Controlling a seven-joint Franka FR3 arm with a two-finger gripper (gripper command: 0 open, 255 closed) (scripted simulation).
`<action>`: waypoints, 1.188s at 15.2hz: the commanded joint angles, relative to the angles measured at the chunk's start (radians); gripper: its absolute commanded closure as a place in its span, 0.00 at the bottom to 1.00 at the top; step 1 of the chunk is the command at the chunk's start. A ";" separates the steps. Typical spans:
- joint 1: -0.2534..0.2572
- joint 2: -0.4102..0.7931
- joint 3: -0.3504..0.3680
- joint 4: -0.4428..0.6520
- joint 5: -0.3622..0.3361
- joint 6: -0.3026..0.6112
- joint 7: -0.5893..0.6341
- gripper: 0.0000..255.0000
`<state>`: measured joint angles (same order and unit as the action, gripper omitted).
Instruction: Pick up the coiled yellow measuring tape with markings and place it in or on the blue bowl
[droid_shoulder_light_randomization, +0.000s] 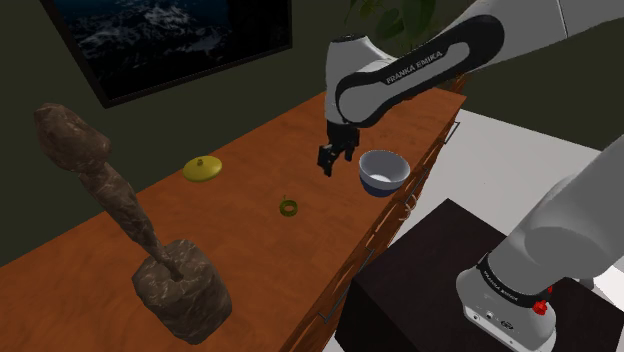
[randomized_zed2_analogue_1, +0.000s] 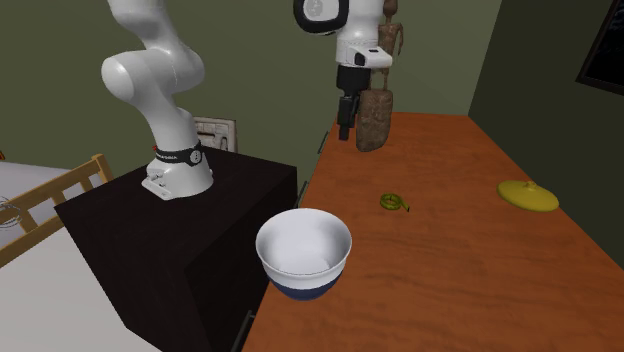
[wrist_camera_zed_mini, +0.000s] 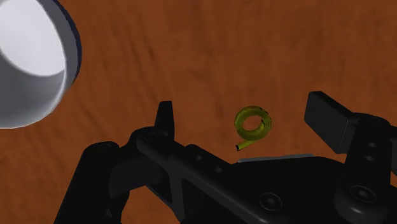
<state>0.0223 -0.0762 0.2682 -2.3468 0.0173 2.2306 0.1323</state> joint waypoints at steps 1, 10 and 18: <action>0.003 0.086 0.010 0.039 -0.032 0.046 0.030 0.00; 0.070 0.447 -0.003 0.270 -0.187 0.162 0.165 0.00; 0.162 0.763 -0.050 0.568 -0.272 0.177 0.226 0.00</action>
<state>0.1701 0.6443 0.2247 -1.8201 -0.2448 2.4060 0.3502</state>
